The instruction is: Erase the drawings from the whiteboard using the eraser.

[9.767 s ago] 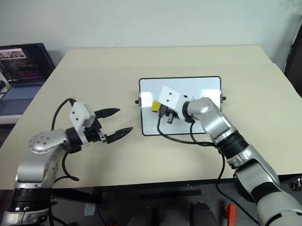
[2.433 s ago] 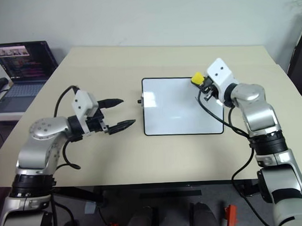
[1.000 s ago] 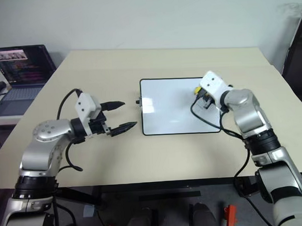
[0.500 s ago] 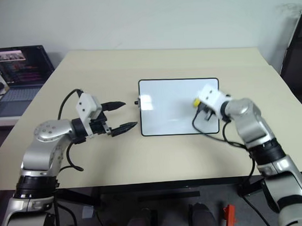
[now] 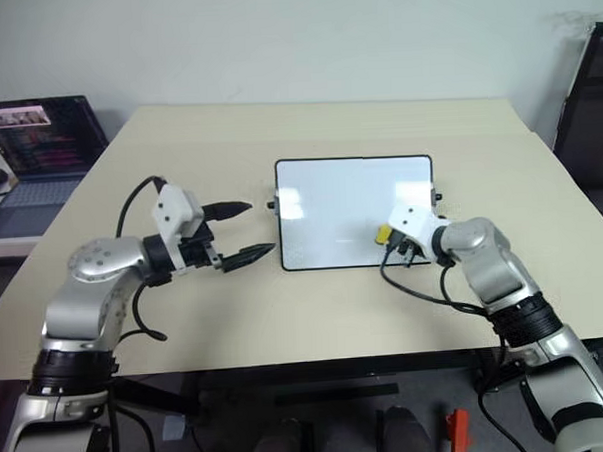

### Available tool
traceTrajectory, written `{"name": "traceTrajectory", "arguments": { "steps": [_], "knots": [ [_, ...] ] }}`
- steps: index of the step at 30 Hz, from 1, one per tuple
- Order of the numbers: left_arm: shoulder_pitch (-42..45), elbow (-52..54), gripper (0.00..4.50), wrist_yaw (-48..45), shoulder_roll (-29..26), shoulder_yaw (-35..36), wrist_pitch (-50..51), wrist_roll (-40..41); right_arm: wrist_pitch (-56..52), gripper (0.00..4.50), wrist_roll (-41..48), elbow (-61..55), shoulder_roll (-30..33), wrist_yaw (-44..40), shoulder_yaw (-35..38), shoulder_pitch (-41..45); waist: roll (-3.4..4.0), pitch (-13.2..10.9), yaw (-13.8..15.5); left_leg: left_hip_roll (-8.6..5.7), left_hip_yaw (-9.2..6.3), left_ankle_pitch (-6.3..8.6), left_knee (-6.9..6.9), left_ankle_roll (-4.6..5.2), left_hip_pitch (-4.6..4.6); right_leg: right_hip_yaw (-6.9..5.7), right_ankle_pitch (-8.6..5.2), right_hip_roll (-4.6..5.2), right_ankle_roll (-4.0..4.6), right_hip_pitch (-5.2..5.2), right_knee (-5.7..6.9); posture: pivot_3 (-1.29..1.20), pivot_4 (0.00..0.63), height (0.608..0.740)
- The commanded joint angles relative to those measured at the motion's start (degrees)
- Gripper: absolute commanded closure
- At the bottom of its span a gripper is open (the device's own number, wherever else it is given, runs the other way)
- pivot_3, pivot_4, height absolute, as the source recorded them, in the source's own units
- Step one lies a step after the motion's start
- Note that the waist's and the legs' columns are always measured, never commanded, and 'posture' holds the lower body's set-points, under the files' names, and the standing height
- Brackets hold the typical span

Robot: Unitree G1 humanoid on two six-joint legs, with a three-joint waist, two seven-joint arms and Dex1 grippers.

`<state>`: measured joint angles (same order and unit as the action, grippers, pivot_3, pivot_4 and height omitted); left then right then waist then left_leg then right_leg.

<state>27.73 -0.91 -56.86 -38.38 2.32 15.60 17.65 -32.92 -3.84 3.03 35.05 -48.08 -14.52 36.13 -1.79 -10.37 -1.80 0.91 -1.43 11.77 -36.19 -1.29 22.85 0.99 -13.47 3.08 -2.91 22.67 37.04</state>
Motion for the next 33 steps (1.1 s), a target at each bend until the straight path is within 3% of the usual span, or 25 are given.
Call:
{"name": "traceTrajectory", "arguments": {
  "steps": [1,3,6,9,12,16,21,24,33],
  "knots": [
    [1.57,2.03,0.0,0.0,-0.18,1.68,0.33,2.03,-1.5,3.83,9.67,-9.15,2.76,-6.12,8.67,-2.63,0.01,-0.04,0.38,-0.01,-0.03,0.0,0.03,0.0,0.06,-0.03,-0.06,0.0,-0.01,0.02,-0.02,0.0,0.15,0.74],
    [2.01,3.76,0.0,-0.42,-0.43,2.37,1.74,3.68,-4.85,3.83,16.21,-14.49,4.88,-8.9,14.9,-4.18,0.02,-0.05,0.39,-0.03,-0.02,0.03,0.1,-0.04,0.26,0.0,0.03,0.02,-0.34,0.23,-0.02,0.0,0.15,0.74],
    [3.24,6.36,0.0,-1.28,-0.55,1.75,3.63,5.63,-7.51,3.83,21.75,-16.63,8.07,-9.28,22.9,-5.06,0.04,-0.06,0.4,-0.04,-0.12,0.05,0.08,-0.06,0.91,-0.08,0.18,0.02,-0.13,0.81,0.0,0.0,0.15,0.74],
    [5.92,7.85,0.0,-1.48,1.83,-1.31,5.68,6.72,-9.5,3.83,22.98,-11.77,10.88,-5.36,30.23,-5.14,0.03,-0.06,0.54,-0.06,-0.13,0.09,0.1,-0.09,0.98,-0.13,0.18,0.02,-0.14,0.83,-0.1,0.0,0.15,0.74],
    [7.7,6.96,0.0,-1.05,4.22,-3.58,6.09,5.89,-10.25,3.83,21.64,-7.42,12.32,-1.21,32.29,-5.73,0.02,-0.05,0.73,-0.09,-0.08,0.09,0.08,-0.09,0.94,-0.1,0.16,0.04,-0.16,0.77,-0.13,0.0,0.15,0.74],
    [12.89,-0.28,0.0,0.03,14.35,-12.62,3.04,1.01,-16.15,3.83,17.47,0.21,14.71,8.02,35.64,-10.9,0.02,-0.05,1.55,-0.11,-0.07,0.08,0.03,-0.08,0.91,-0.09,0.03,0.03,-0.36,0.73,-0.11,0.0,0.15,0.74],
    [15.2,-5.98,0.0,3.4,21.98,-20.35,1.09,-6.41,-22.57,3.83,16.32,3.91,16.19,13.47,35.24,-12.47,0.11,-0.03,1.2,-0.15,0.05,0.08,0.0,-0.07,0.92,0.1,0.12,0.04,-0.35,0.76,-0.11,0.0,0.15,0.74],
    [14.76,-6.11,0.0,2.88,24.8,-22.26,0.01,-6.96,-24.14,3.83,17.21,2.94,16.09,13.4,34.62,-12.96,0.18,-0.02,0.35,-0.14,0.03,0.08,0.04,-0.07,0.9,0.09,0.07,0.02,-0.35,0.79,-0.08,0.0,0.15,0.74],
    [12.17,-4.11,0.0,1.84,24.95,-22.25,-0.17,-7.23,-22.28,3.83,16.06,6.24,16.99,11.84,30.36,-12.89,0.22,0.0,-0.03,-0.14,0.0,0.08,0.03,-0.07,0.89,0.08,-0.01,0.01,-0.5,0.76,-0.06,0.0,0.15,0.74]
  ]
}}
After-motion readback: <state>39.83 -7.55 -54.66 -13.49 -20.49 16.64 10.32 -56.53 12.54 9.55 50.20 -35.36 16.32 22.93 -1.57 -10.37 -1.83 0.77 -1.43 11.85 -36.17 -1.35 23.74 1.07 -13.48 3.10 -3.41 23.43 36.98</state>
